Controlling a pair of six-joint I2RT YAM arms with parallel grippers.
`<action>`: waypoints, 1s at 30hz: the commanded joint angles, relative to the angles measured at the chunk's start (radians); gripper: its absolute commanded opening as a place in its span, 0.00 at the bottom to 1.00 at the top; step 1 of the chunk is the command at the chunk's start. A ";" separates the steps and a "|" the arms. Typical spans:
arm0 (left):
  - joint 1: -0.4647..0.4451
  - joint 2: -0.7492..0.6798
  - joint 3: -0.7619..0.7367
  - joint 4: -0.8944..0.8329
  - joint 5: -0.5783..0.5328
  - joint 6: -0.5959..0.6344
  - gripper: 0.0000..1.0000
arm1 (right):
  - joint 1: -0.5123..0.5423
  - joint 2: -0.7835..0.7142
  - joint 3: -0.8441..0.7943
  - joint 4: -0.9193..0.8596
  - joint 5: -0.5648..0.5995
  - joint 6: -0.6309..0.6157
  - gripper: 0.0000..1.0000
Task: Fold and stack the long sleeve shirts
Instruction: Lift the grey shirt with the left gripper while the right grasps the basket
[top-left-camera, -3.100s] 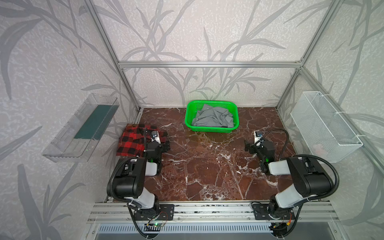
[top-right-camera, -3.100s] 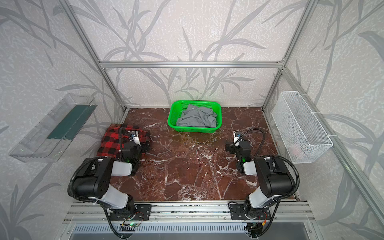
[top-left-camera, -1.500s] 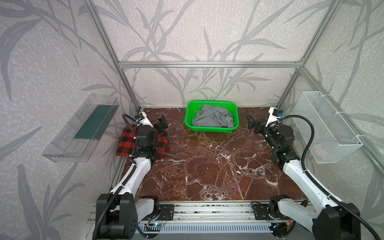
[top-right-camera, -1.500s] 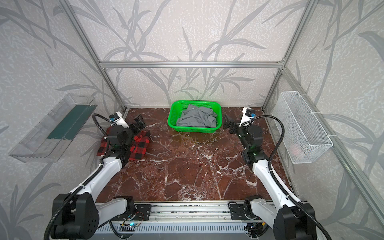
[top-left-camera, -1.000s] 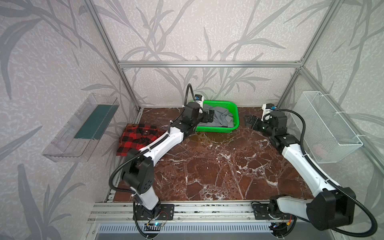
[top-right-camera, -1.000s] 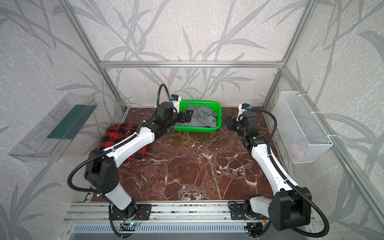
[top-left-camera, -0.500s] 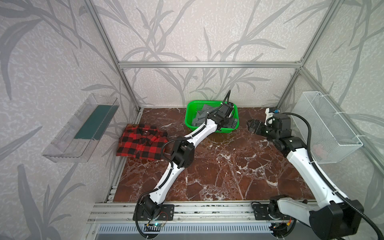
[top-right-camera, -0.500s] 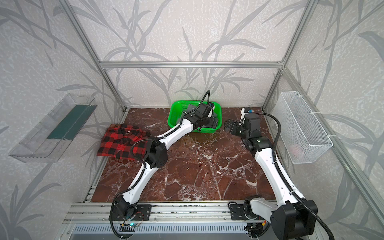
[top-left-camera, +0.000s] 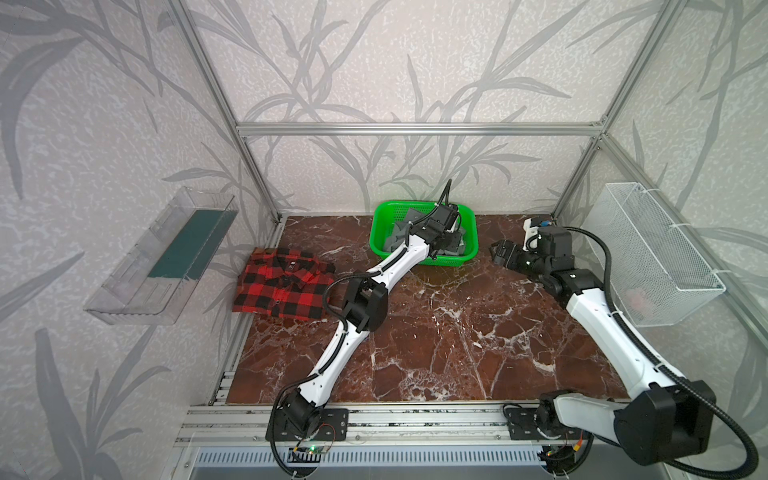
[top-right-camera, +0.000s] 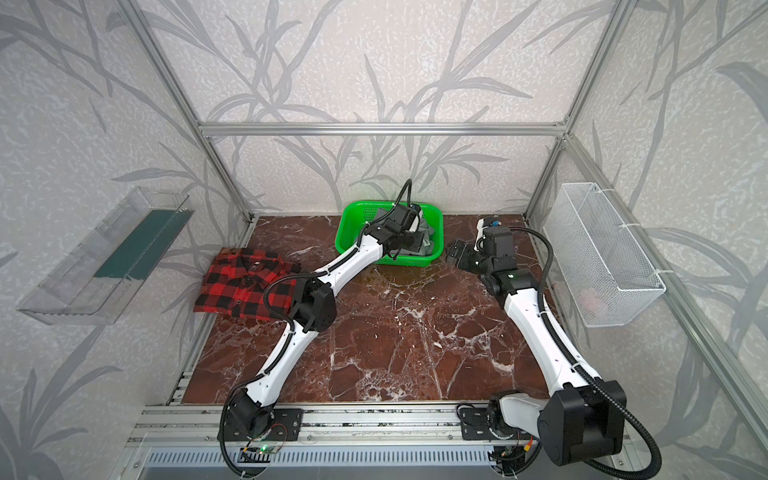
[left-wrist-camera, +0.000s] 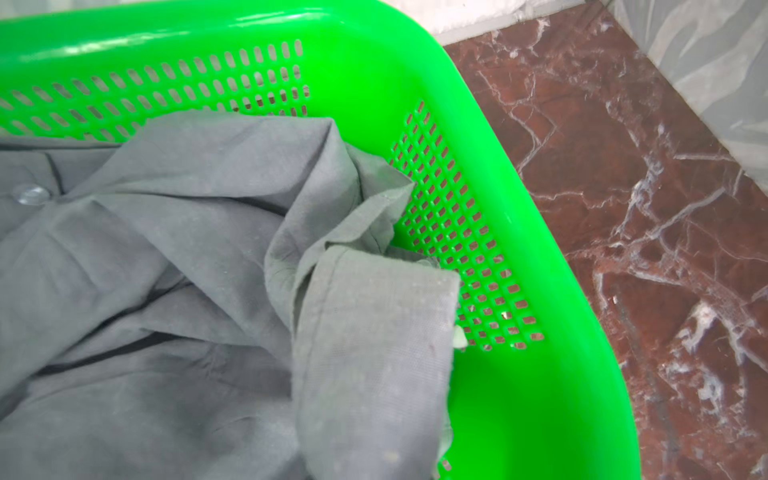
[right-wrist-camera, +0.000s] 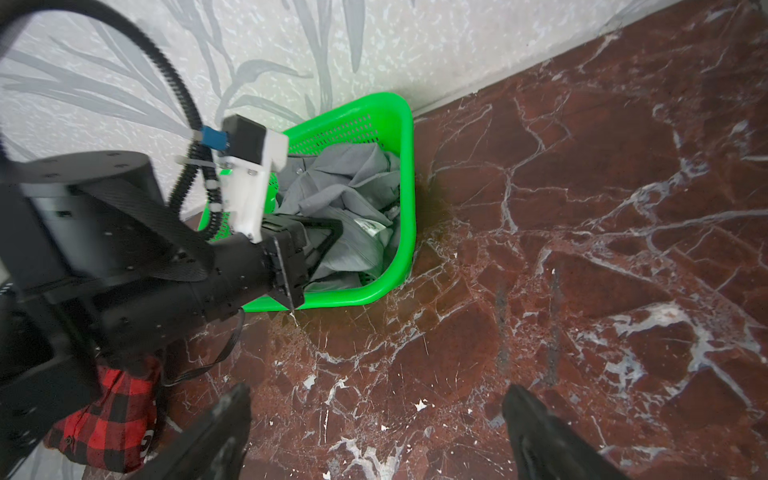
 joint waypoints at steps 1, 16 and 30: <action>0.011 -0.106 0.045 0.008 -0.009 0.000 0.00 | 0.003 0.071 0.053 0.023 0.004 0.027 0.91; 0.019 -0.666 0.054 0.043 -0.097 0.167 0.00 | 0.001 0.548 0.314 0.106 0.025 0.150 0.72; -0.016 -1.157 -0.055 0.138 -0.101 0.186 0.00 | 0.016 0.724 0.399 0.132 0.094 0.213 0.48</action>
